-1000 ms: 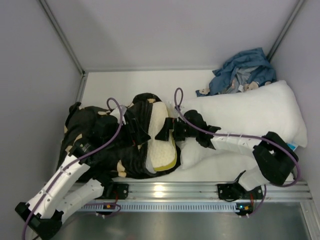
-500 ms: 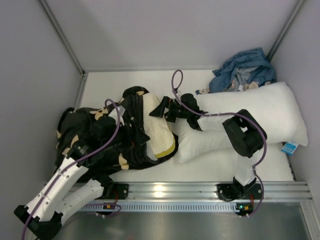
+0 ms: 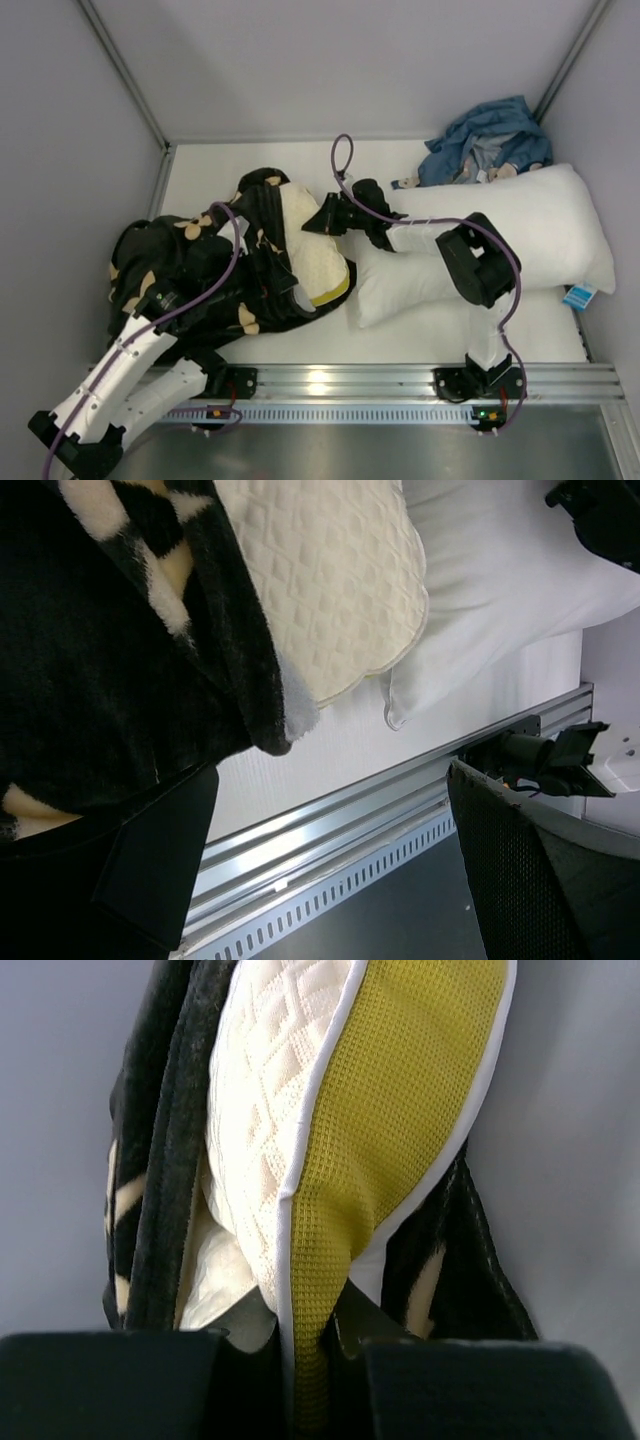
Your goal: Remove the pillowcase from the pillow
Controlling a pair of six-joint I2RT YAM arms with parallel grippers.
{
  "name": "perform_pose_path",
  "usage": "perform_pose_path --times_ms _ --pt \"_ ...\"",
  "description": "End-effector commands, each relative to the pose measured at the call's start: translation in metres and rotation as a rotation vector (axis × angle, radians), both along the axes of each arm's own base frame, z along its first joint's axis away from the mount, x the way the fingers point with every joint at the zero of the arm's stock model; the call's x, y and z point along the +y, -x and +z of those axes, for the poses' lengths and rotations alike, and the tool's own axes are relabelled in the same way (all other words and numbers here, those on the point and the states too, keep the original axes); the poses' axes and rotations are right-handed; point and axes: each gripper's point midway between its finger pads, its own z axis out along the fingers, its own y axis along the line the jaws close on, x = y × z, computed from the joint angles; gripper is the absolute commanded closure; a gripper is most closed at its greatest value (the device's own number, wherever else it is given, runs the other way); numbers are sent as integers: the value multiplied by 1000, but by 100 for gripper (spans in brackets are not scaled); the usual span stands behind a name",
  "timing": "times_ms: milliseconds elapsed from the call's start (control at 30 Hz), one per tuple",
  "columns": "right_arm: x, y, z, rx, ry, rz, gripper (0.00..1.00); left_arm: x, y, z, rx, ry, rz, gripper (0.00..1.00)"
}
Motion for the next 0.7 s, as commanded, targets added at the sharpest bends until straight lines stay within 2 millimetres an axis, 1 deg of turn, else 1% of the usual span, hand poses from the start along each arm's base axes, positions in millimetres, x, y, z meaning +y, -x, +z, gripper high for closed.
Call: perform_pose_path --times_ms 0,33,67,100,133,167,200,233,267,300,333,367,400,433,467,500,533,567,600,633,667 --pt "-9 9 57 -182 -44 37 100 2 -11 19 -39 -11 32 1" --pt "-12 15 62 -196 -48 47 100 3 -17 20 -42 -44 33 1" --pt "-17 27 72 -229 -52 66 100 8 -21 19 -42 -90 50 1" --pt "-18 37 77 -246 -56 89 100 10 -28 38 -80 -97 58 1" --pt "-21 45 78 -253 -48 103 100 9 -36 32 -59 -163 41 1" --pt "-24 55 92 -301 -51 117 100 17 -39 30 -37 -229 58 1" --pt "-24 71 86 -300 -41 152 100 24 -48 33 -47 -284 93 1" --pt "-25 80 85 -316 -34 173 100 24 -61 44 -62 -326 98 1" --pt "-27 89 92 -361 -24 195 100 28 -69 48 -71 -364 116 1" --pt "-25 100 84 -360 -1 213 100 39 -77 52 -87 -424 160 1" --pt "-26 106 81 -364 18 220 100 37 -86 51 -79 -452 167 1" --pt "-29 113 84 -384 30 231 100 34 -94 64 -108 -444 174 1" --pt "-28 124 78 -381 39 249 100 31 -99 67 -113 -448 171 1" --pt "-29 129 77 -388 42 258 100 25 -108 60 -92 -474 149 1" --pt "-31 132 82 -407 41 258 100 20 -114 65 -101 -473 143 1" --pt "-32 136 79 -401 53 252 100 18 -119 63 -95 -483 139 1" --pt "-34 138 80 -399 54 251 100 17 -125 54 -74 -511 138 1" --pt "-36 140 87 -410 46 247 100 15 -128 51 -67 -518 135 1" --pt "-38 142 87 -410 47 244 100 11 -133 44 -52 -527 131 1" --pt "-39 144 90 -413 43 242 100 10 -134 38 -38 -533 126 1" --pt "-41 147 98 -427 30 240 100 7 -134 33 -23 -535 118 1"
